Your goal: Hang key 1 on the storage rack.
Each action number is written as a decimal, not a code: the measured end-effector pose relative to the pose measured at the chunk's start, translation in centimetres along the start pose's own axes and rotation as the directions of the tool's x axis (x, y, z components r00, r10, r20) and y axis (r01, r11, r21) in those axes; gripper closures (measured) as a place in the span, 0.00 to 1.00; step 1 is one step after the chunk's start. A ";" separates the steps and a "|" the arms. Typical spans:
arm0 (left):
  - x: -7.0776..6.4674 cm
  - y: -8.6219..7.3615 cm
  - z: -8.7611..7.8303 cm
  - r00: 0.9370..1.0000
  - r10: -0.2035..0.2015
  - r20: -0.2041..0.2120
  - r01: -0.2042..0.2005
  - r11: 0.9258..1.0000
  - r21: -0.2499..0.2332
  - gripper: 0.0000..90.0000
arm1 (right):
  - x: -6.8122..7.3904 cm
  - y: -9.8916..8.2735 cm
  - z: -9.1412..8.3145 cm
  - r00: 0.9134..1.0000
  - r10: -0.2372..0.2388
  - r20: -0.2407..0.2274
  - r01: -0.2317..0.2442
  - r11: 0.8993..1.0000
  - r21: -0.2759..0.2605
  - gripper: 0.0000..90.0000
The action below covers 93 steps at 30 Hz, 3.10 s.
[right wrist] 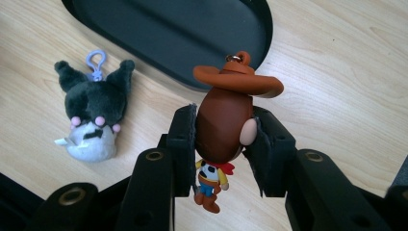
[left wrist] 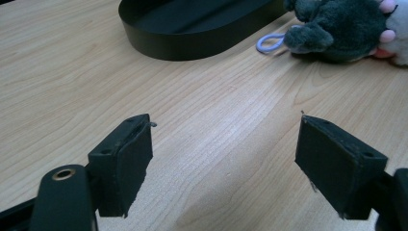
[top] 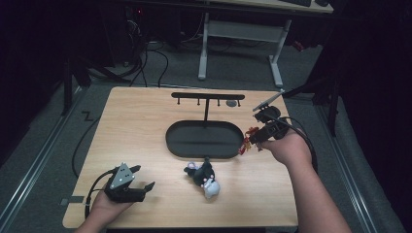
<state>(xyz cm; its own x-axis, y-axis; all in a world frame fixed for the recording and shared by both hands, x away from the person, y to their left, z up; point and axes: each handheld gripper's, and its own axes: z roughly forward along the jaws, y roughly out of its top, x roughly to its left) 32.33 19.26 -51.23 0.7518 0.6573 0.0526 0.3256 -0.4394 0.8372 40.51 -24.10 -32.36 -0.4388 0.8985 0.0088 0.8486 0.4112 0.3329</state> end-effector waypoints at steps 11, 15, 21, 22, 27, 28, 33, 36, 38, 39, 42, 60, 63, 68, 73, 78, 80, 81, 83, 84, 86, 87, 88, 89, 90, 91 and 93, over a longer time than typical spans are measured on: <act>0.3 0.0 0.1 1.000 -0.007 0.001 0.007 1.000 0.000 0.24 | 0.0 2.1 0.1 1.000 0.006 0.013 -0.006 1.000 -0.003 0.72; 0.2 0.1 0.1 1.000 -0.006 0.003 0.006 1.000 -0.005 0.24 | 0.0 2.8 -0.3 1.000 0.010 0.024 -0.010 1.000 -0.007 0.72; 0.2 0.2 0.5 1.000 0.003 0.025 -0.003 1.000 -0.001 0.24 | -0.2 3.6 -0.5 0.999 0.036 0.036 -0.035 0.999 -0.026 0.72; 0.2 0.2 0.5 1.000 0.003 0.025 -0.003 1.000 -0.001 0.24 | -0.2 3.6 -0.5 0.999 0.036 0.036 -0.035 0.999 -0.026 0.72; 0.0 0.3 0.7 0.999 0.011 0.033 -0.011 1.000 0.001 0.24 | -0.3 4.2 0.4 0.998 0.045 0.043 -0.044 0.999 -0.016 0.72; 0.0 0.3 0.7 0.999 0.011 0.033 -0.011 1.000 0.001 0.24 | -0.3 4.2 0.4 0.998 0.045 0.043 -0.044 0.999 -0.016 0.72; -0.2 0.3 0.8 0.999 0.024 0.029 -0.024 1.000 0.008 0.24 | -0.5 4.6 0.2 0.998 0.042 0.052 -0.041 0.999 -0.015 0.72; -0.4 0.4 0.9 0.999 0.032 0.029 -0.032 0.999 0.014 0.24 | -0.6 4.9 0.1 0.998 0.040 0.058 -0.038 0.999 -0.023 0.72; -0.5 0.4 0.8 0.999 0.035 0.028 -0.035 0.999 0.016 0.24 | -0.8 5.2 0.0 0.997 0.043 0.062 -0.042 0.999 -0.027 0.72; -0.5 0.4 0.8 0.999 0.034 0.028 -0.035 0.999 0.017 0.24 | -0.9 5.3 0.0 0.997 0.047 0.059 -0.045 0.998 -0.035 0.72; -0.4 0.4 0.8 0.999 0.031 0.029 -0.031 0.999 0.019 0.24 | -1.0 5.7 -0.2 0.997 0.046 0.057 -0.044 0.998 -0.045 0.72; -0.3 0.2 0.5 0.999 0.024 0.032 -0.024 1.000 0.009 0.24 | -1.0 8.9 0.2 0.994 0.069 0.080 -0.061 0.994 -0.095 0.72; -0.3 0.2 0.4 0.999 0.024 0.034 -0.024 1.000 0.009 0.24 | -1.2 9.4 0.7 0.994 0.076 0.077 -0.069 0.993 -0.093 0.72; -0.5 0.2 0.6 0.999 0.033 0.040 -0.034 0.999 0.014 0.24 | -1.3 9.5 1.1 0.993 0.084 0.088 -0.077 0.993 -0.088 0.72; -0.6 0.3 0.5 0.999 0.035 0.041 -0.036 0.999 0.011 0.24 | -2.2 8.7 1.0 0.990 0.113 0.088 -0.105 0.990 -0.093 0.72; -0.7 0.3 0.6 0.998 0.038 0.044 -0.039 0.999 0.014 0.24 | -3.1 7.4 2.2 0.989 0.130 0.075 -0.124 0.989 -0.075 0.72; -0.8 0.3 0.6 0.998 0.038 0.046 -0.039 0.999 0.009 0.24 | -3.2 7.0 3.0 0.989 0.135 0.066 -0.131 0.989 -0.066 0.72; -0.9 0.4 0.6 0.998 0.039 0.048 -0.040 0.999 0.010 0.24 | -3.3 6.8 3.4 0.989 0.133 0.060 -0.129 0.990 -0.063 0.72; -1.0 0.4 0.7 0.998 0.043 0.049 -0.043 0.999 0.008 0.24 | -3.4 6.4 4.2 0.990 0.130 0.051 -0.128 0.990 -0.055 0.72; -1.0 0.4 0.7 0.998 0.043 0.049 -0.043 0.999 0.008 0.24 | -3.4 6.2 4.7 0.990 0.134 0.047 -0.132 0.990 -0.054 0.72; -1.2 0.5 0.7 0.997 0.048 0.052 -0.049 0.999 0.011 0.24 | -3.4 6.0 5.5 0.990 0.133 0.043 -0.131 0.990 -0.048 0.72; -1.2 0.6 0.8 0.997 0.051 0.059 -0.052 0.999 0.015 0.24 | -3.5 5.9 5.9 0.991 0.129 0.041 -0.127 0.991 -0.047 0.72; -1.2 0.6 0.8 0.997 0.051 0.059 -0.052 0.999 0.015 0.24 | -3.5 5.9 5.9 0.991 0.129 0.041 -0.127 0.991 -0.047 0.72; -1.3 0.7 0.8 0.997 0.047 0.060 -0.048 0.999 0.014 0.24 | -3.5 5.7 6.7 0.990 0.138 0.037 -0.136 0.989 -0.051 0.72; -1.3 0.7 0.8 0.997 0.047 0.060 -0.048 0.999 0.014 0.24 | -3.6 5.7 7.1 0.990 0.136 0.031 -0.135 0.989 -0.055 0.72; -1.3 0.7 0.8 0.997 0.047 0.059 -0.048 0.999 0.012 0.24 | -3.5 5.6 7.4 0.990 0.138 0.030 -0.137 0.989 -0.049 0.72; -1.3 0.7 0.8 0.997 0.048 0.060 -0.049 0.999 0.012 0.24 | -3.5 5.6 7.9 0.990 0.138 0.024 -0.137 0.989 -0.053 0.72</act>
<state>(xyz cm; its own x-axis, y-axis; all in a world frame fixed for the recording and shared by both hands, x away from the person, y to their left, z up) 32.03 17.55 -51.16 0.7998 0.5973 0.0599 0.2954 -0.4785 0.8269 49.12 -23.72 -38.00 -0.3100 0.9502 0.0323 0.8837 0.2755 0.3784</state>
